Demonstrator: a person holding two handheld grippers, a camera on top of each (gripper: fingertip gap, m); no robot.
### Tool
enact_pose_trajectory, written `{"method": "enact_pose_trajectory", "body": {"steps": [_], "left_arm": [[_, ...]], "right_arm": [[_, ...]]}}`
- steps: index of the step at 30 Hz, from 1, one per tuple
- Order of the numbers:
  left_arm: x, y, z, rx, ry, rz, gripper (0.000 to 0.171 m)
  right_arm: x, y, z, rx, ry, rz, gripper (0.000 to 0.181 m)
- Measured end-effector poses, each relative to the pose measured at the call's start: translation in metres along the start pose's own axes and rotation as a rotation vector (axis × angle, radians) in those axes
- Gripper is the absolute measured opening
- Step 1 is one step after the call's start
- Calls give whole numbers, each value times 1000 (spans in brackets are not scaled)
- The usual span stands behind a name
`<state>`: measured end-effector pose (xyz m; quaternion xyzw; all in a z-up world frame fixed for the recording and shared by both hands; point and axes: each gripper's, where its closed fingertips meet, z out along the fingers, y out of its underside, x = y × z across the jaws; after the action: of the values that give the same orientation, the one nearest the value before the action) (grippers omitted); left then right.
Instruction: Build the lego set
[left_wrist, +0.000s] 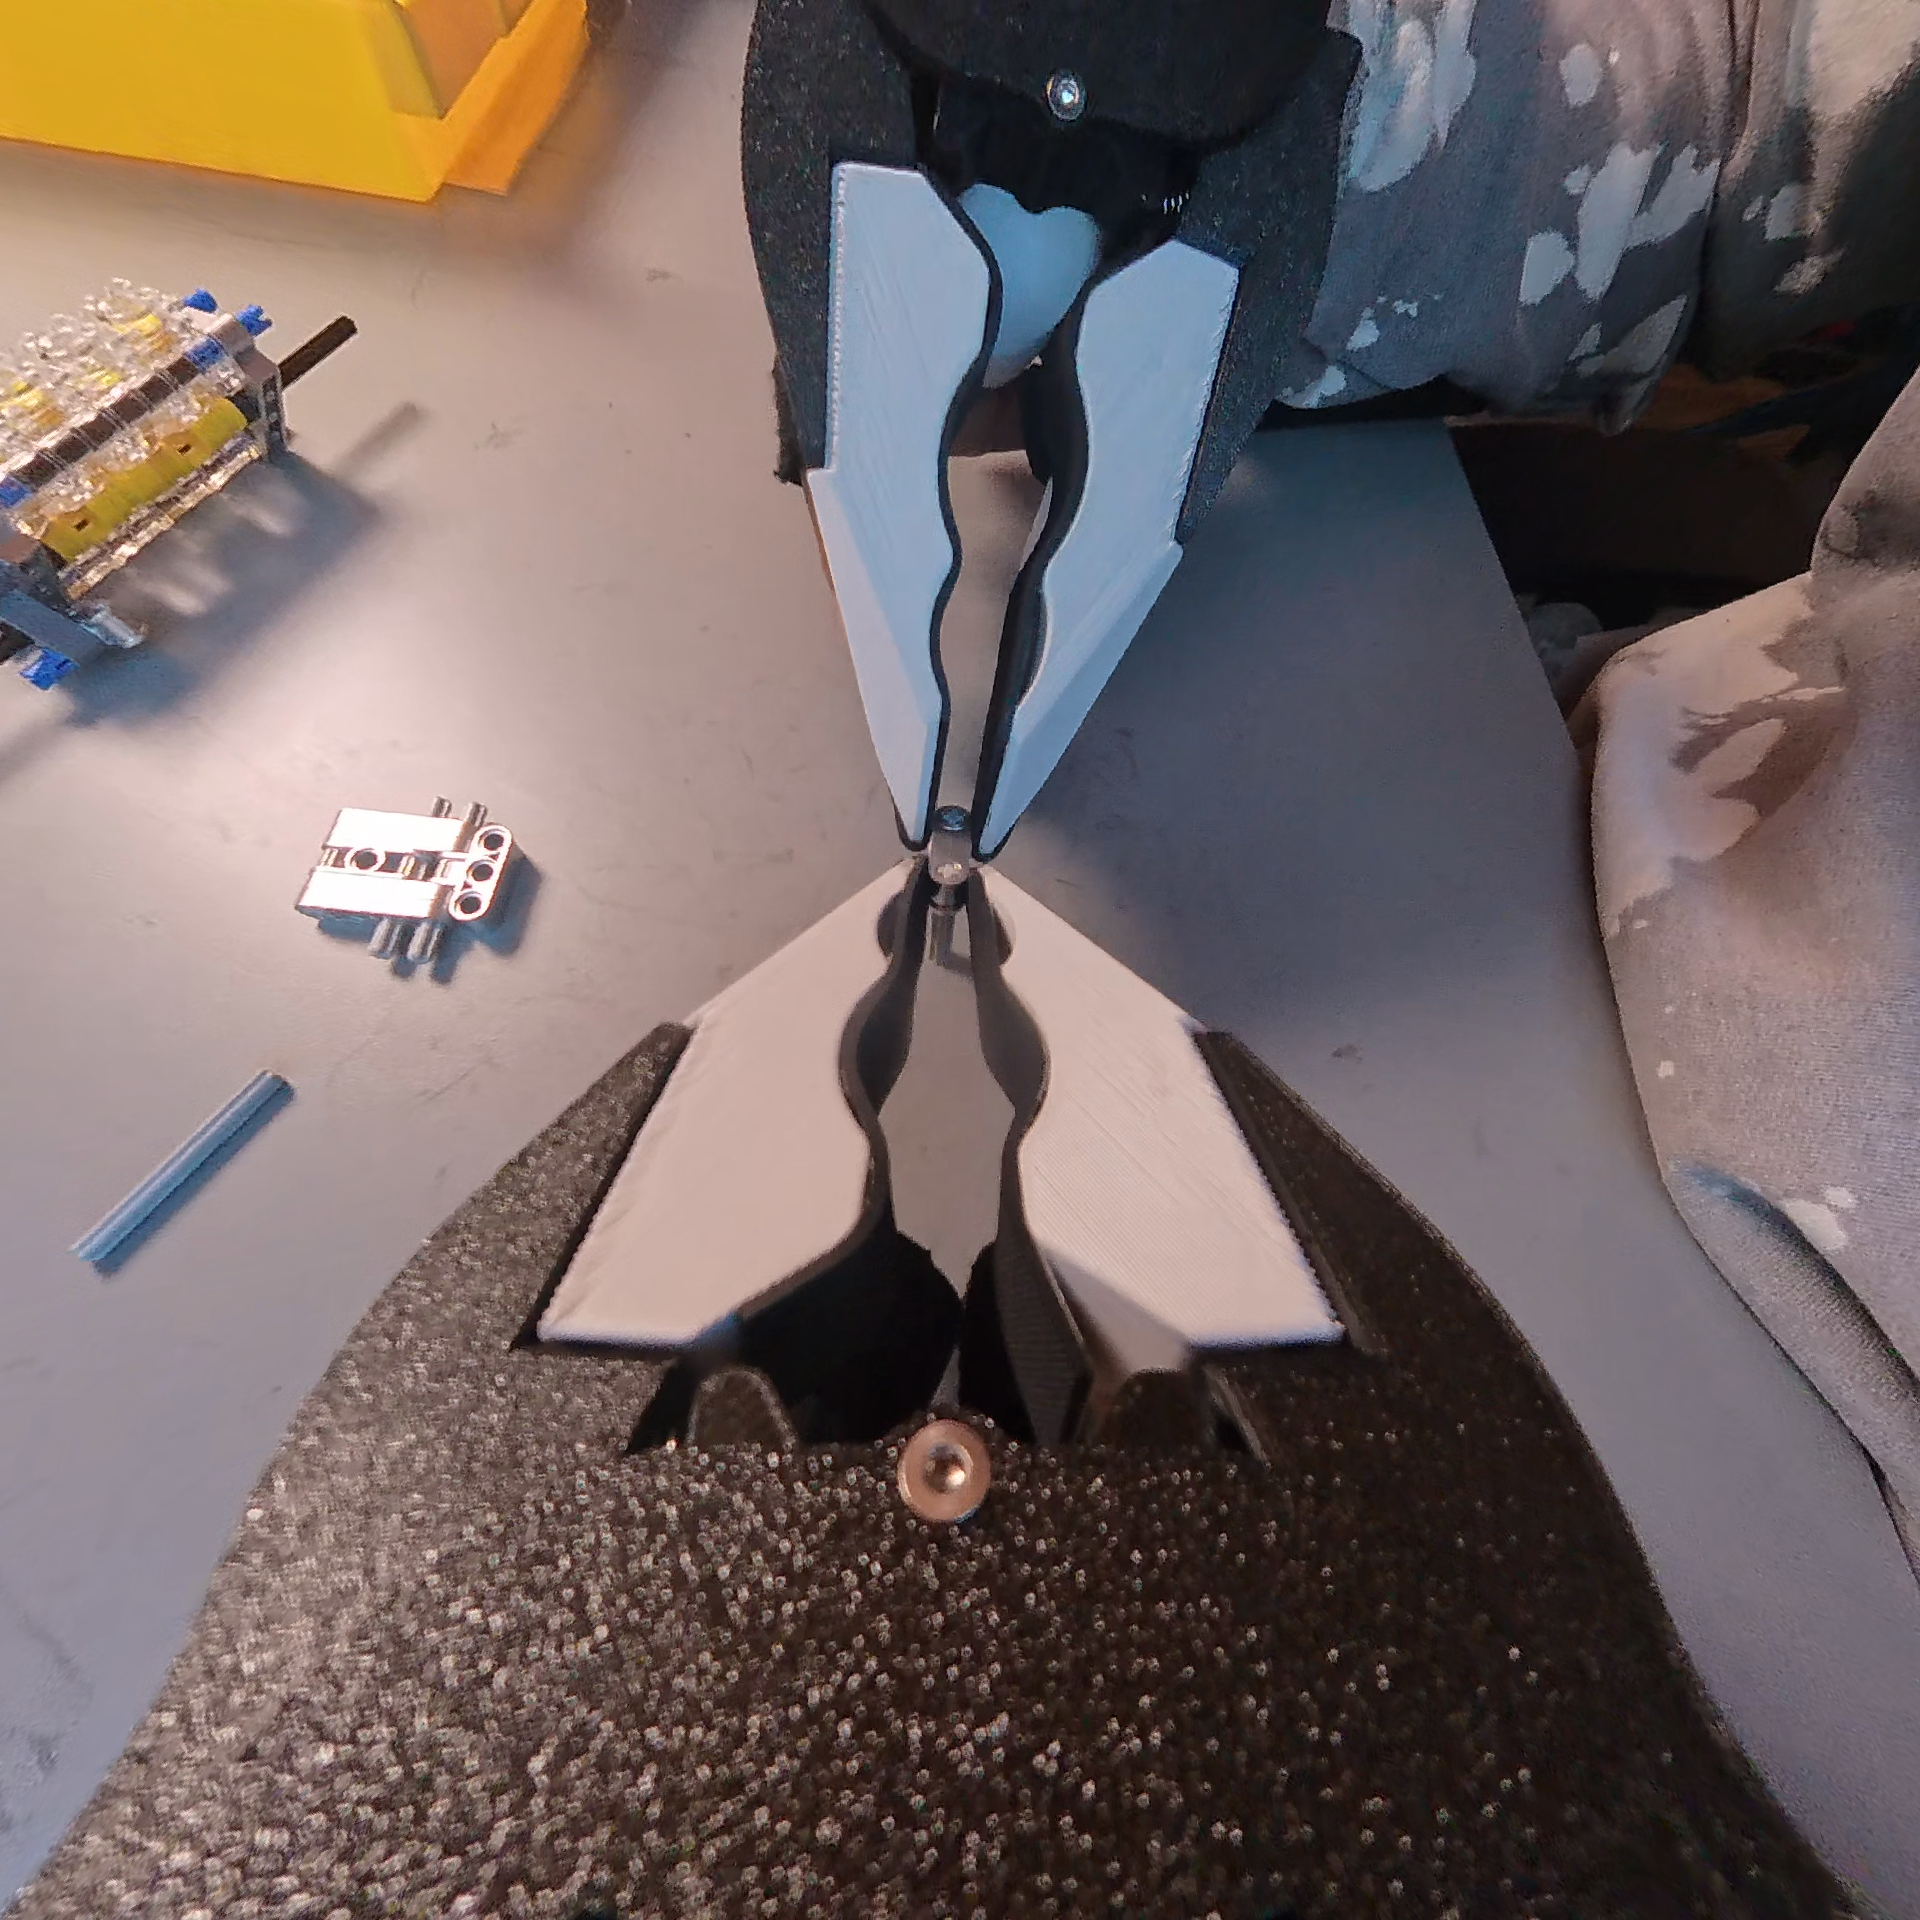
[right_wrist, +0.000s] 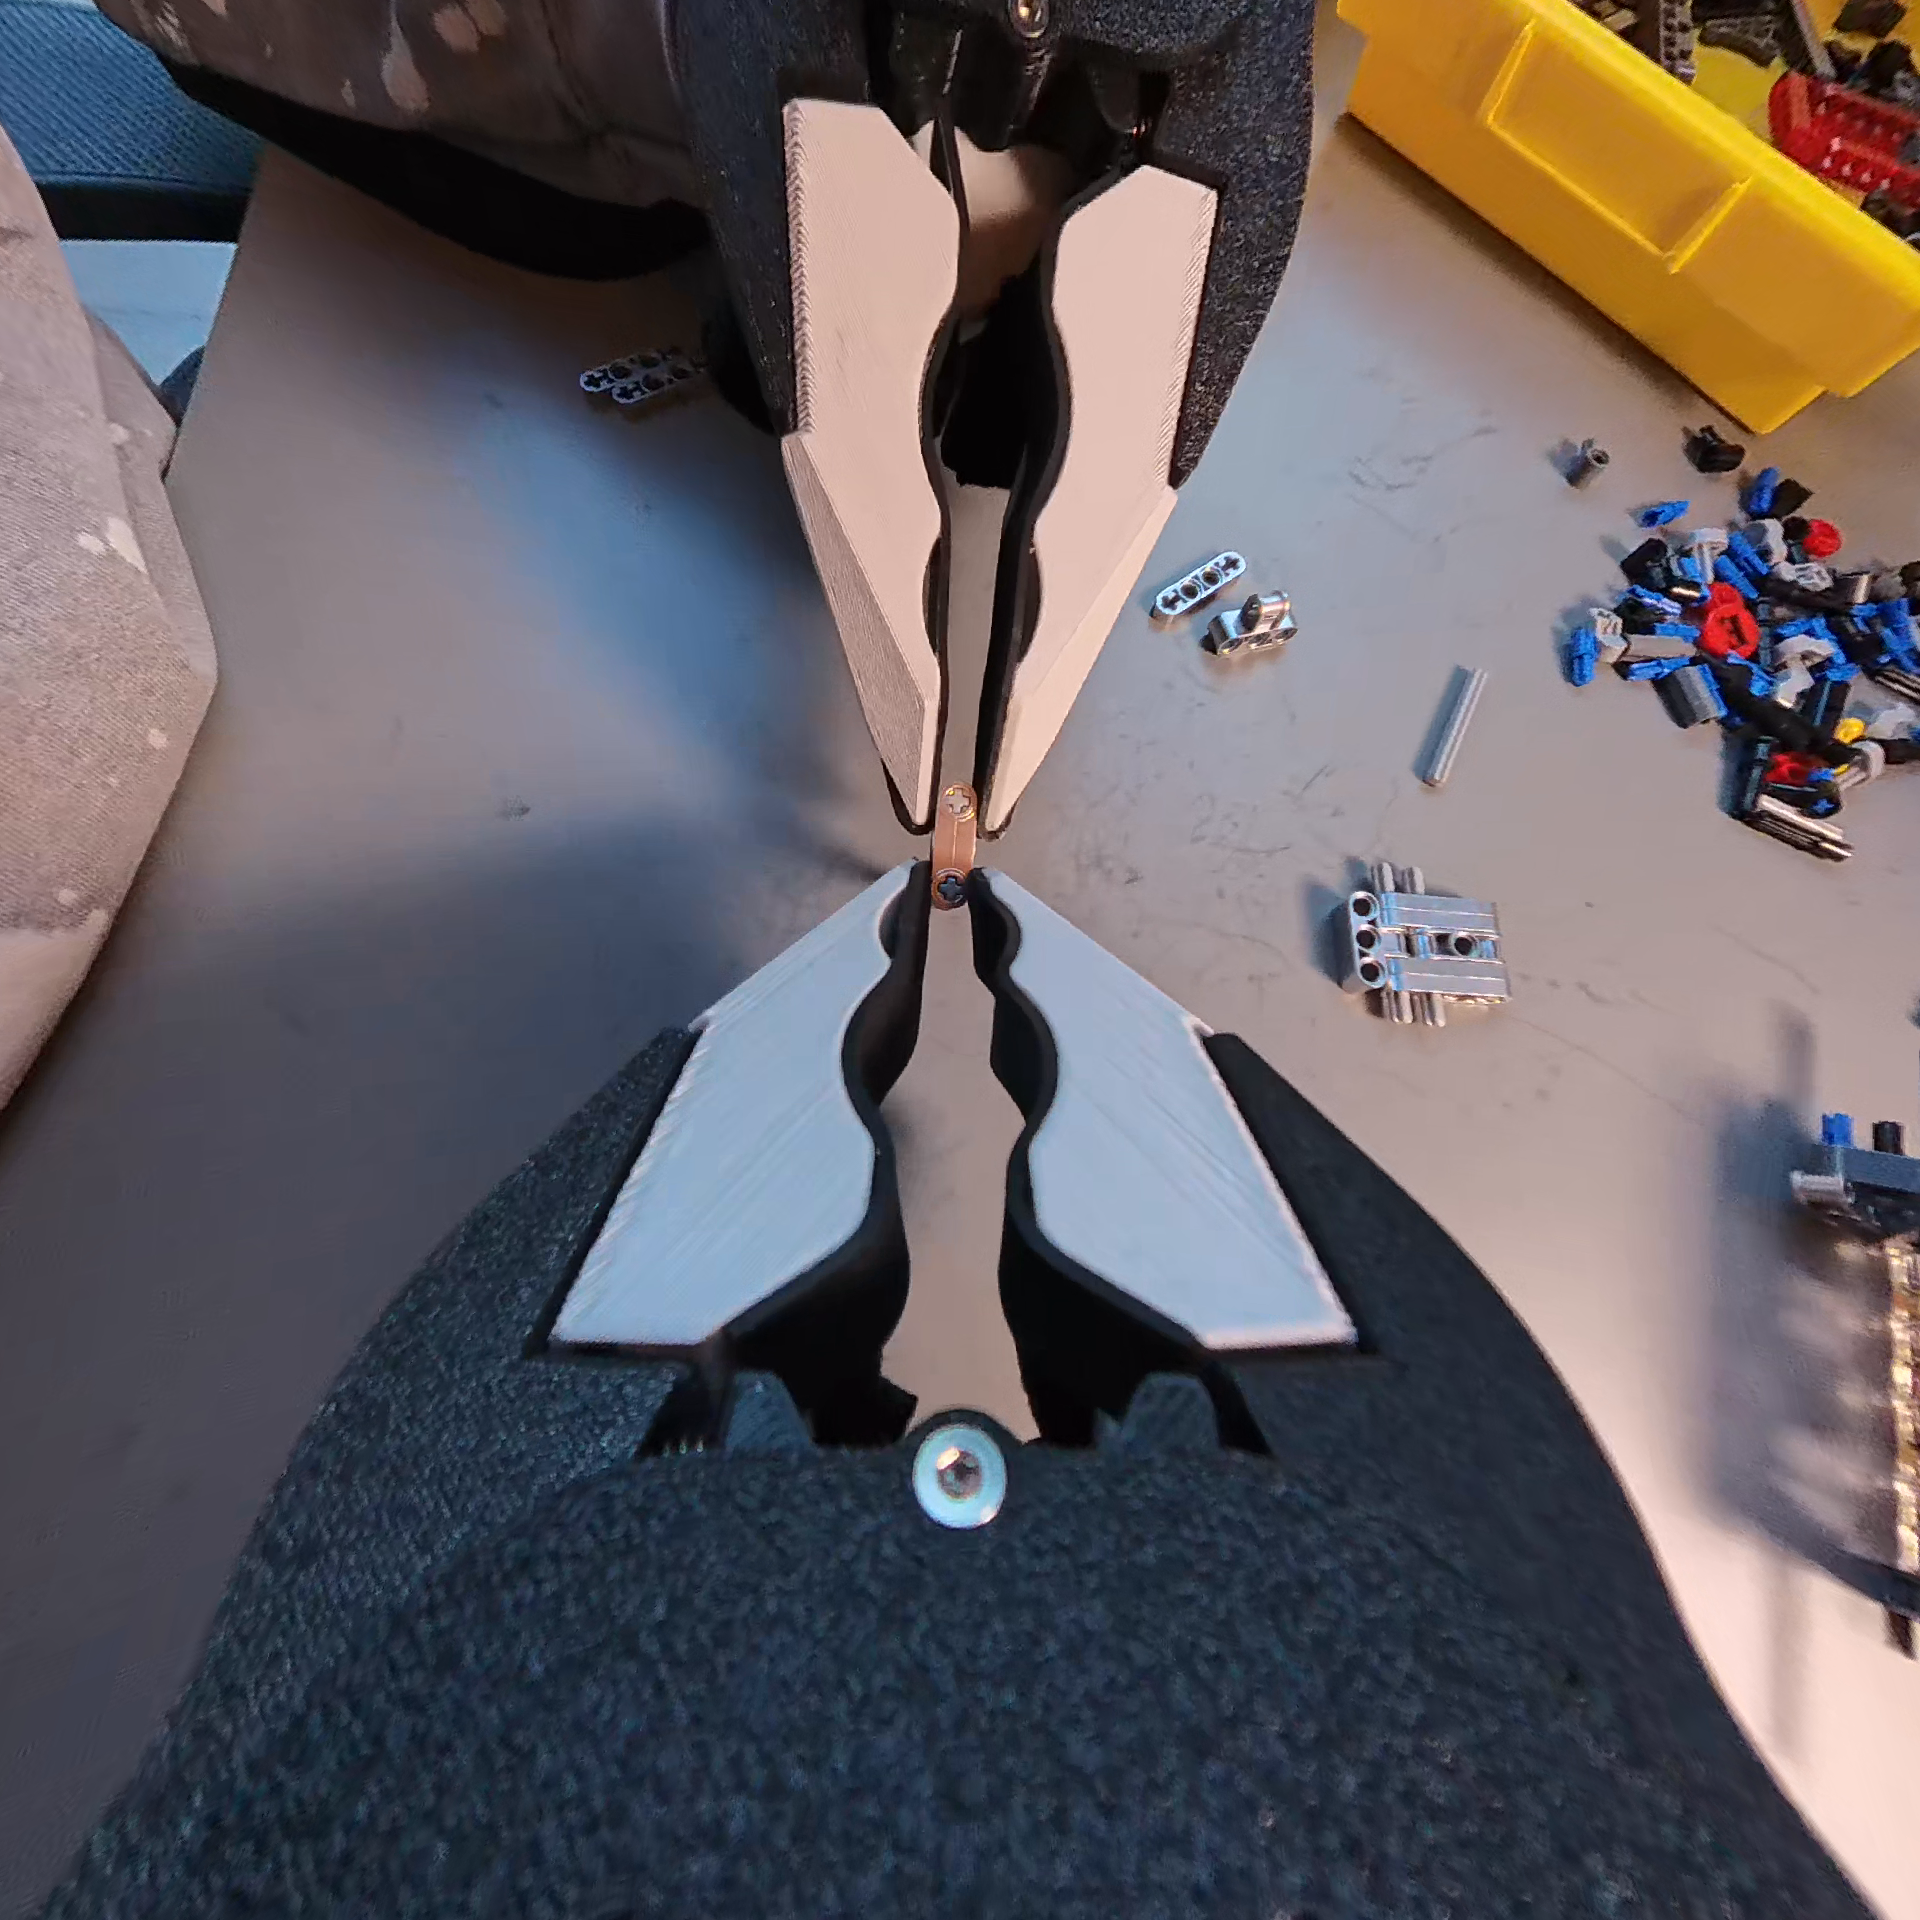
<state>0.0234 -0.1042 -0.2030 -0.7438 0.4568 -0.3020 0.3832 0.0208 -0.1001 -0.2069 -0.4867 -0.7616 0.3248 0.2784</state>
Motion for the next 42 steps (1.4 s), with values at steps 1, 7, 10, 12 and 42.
{"method": "enact_pose_trajectory", "body": {"steps": [1, 7, 10, 12, 42], "left_arm": [[0, 0, 0, -3, -3, 2, 5], [-2, 1, -1, -28, -22, 16, 4], [-2, 2, -3, -30, -16, 19, 4], [-2, 3, -4, -32, -15, 21, 4], [-12, 19, -14, -78, -9, -25, 4]], "right_arm": [[0, 0, 1, -3, 2, 4, 5], [2, 0, 2, -17, 14, 14, 5], [1, -1, 3, -22, 13, 20, 5], [2, -2, 4, -37, 14, 18, 5], [8, -5, 23, -170, -73, 34, 4]]}}
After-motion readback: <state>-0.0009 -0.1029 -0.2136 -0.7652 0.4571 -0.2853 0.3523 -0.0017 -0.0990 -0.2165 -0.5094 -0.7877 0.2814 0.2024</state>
